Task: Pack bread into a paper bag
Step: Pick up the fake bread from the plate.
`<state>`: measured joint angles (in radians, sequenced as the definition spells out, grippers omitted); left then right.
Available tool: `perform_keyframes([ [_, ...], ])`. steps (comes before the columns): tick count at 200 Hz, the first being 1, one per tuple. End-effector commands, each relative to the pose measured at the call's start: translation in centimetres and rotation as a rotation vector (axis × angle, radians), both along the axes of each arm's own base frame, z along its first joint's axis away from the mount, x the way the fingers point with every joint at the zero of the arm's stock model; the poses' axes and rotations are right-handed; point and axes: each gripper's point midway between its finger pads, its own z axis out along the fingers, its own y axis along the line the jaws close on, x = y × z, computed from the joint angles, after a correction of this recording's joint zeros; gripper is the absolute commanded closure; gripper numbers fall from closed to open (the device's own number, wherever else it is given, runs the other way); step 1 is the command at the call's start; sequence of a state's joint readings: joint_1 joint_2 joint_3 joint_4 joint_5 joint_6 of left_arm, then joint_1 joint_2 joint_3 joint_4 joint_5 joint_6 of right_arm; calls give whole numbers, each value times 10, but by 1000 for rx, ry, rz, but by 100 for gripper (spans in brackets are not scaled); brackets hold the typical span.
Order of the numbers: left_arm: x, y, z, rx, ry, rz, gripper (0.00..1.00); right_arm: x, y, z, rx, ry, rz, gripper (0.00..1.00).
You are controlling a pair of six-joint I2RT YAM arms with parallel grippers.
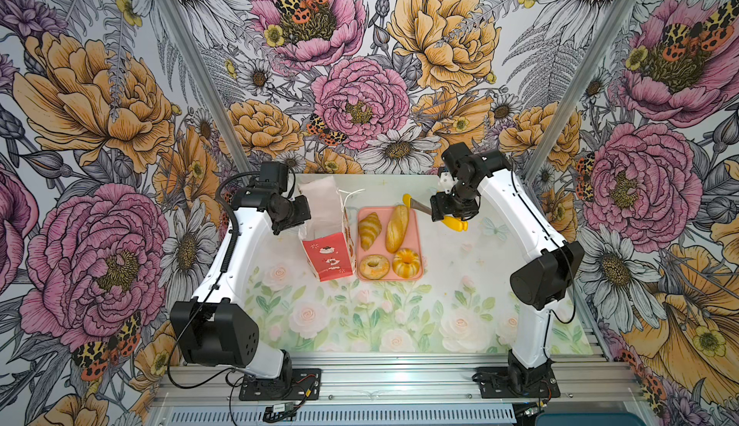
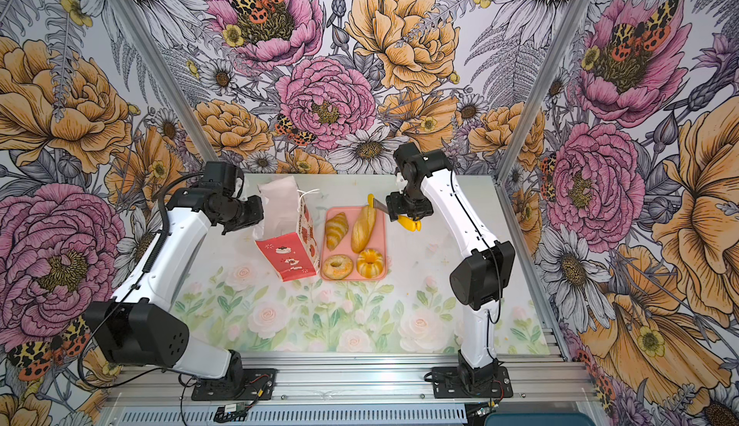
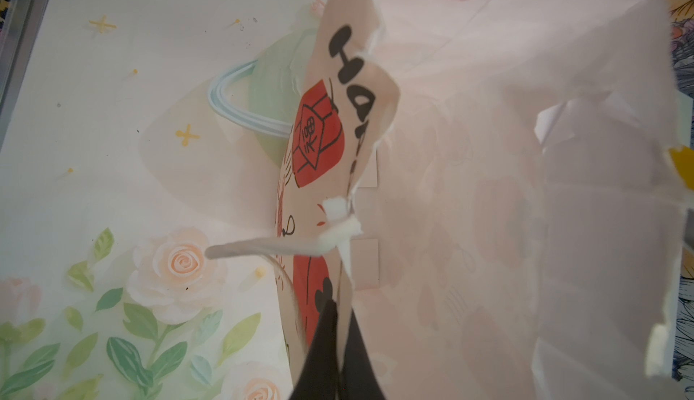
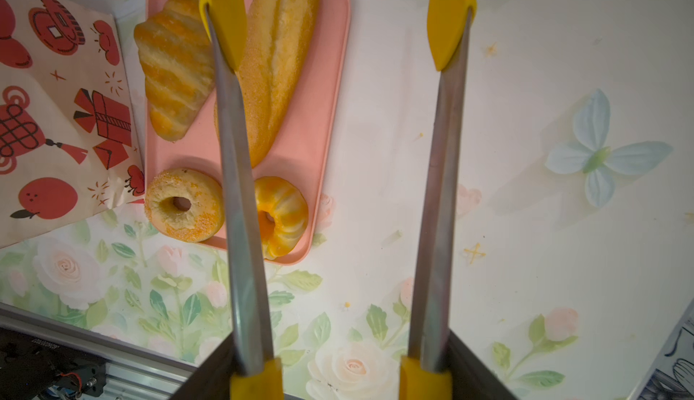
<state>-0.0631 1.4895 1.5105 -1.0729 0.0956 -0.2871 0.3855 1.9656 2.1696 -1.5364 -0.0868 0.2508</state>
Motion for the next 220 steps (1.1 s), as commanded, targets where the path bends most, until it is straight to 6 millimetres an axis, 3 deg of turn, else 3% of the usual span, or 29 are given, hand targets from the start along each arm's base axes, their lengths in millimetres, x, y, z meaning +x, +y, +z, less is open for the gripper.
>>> perform_keyframes([
  [1,-5,-4,1,-9,-14,-26,100,1,22,3,57,-12,10,24],
  [42,-6,-2,3,-9,-21,-21,100,3,44,-9,89,12,34,22],
  [88,-9,2,5,-13,-28,-11,100,7,55,-22,97,37,40,22],
  [220,-12,9,4,-23,-24,8,100,6,62,-67,87,124,39,26],
])
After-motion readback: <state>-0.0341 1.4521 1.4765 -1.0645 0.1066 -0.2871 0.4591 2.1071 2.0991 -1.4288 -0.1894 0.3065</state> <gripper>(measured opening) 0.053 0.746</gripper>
